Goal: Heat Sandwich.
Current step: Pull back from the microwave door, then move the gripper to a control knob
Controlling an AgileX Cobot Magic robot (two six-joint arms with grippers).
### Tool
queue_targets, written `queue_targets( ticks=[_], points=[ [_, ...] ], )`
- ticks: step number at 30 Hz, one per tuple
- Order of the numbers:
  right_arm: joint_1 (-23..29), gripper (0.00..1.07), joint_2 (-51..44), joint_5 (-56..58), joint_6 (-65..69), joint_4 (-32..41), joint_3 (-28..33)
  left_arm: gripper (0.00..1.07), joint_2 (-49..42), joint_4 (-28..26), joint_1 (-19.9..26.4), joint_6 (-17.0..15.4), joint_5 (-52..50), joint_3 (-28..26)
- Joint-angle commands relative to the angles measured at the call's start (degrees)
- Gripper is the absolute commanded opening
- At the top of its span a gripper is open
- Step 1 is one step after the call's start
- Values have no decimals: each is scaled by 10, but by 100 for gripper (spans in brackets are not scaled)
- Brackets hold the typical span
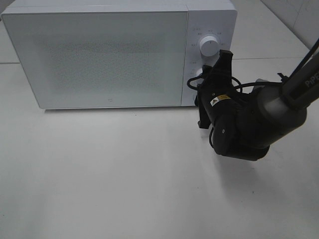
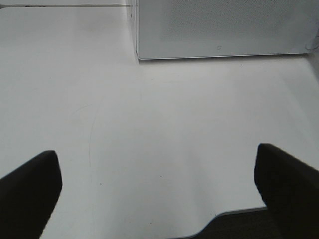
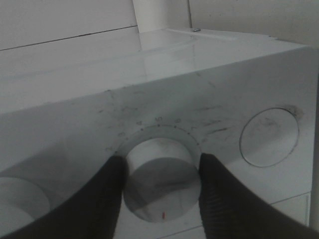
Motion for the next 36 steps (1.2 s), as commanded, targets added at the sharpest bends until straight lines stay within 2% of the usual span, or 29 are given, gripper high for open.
queue_targets(
  ticks=[1, 7, 11, 15, 16, 17, 19, 20, 22, 23, 25, 33, 36],
  points=[
    [4, 18, -6, -74, -17, -51, -11, 98, -10, -4, 1, 2, -6, 1],
    [4, 20, -6, -74, -43, -51, -11, 98, -10, -4, 1, 2, -6, 1],
    [4, 26, -6, -74, -87, -51, -11, 98, -10, -4, 1, 2, -6, 1],
    [4, 44, -6, -74, -90, -45, -11, 98, -10, -4, 1, 2, -6, 1],
    [4, 44, -6, -74, -90, -45, -11, 98, -10, -4, 1, 2, -6, 1],
    [4, 56, -6, -67, -97, -38, -9, 98, -10, -4, 1, 2, -6, 1],
    [4, 68, -7, -57, -99, -34, -6, 98, -10, -4, 1, 2, -6, 1],
    [4, 68, -7, -57, -99, -34, -6, 98, -10, -4, 1, 2, -6, 1],
    [4, 82, -10, -41, -99, -35, 3, 98, -10, -4, 1, 2, -6, 1],
    [5, 84, -11, -35, -99, -35, 7, 98, -10, -4, 1, 2, -6, 1],
    [5, 85, -15, -26, -100, -36, 12, 98, -10, -4, 1, 2, -6, 1],
    [5, 80, -53, 18, -152, -58, 48, 98, -10, -4, 1, 2, -6, 1],
    [5, 77, -79, 90, -181, -101, 66, 98, -10, -4, 1, 2, -6, 1]
  ],
)
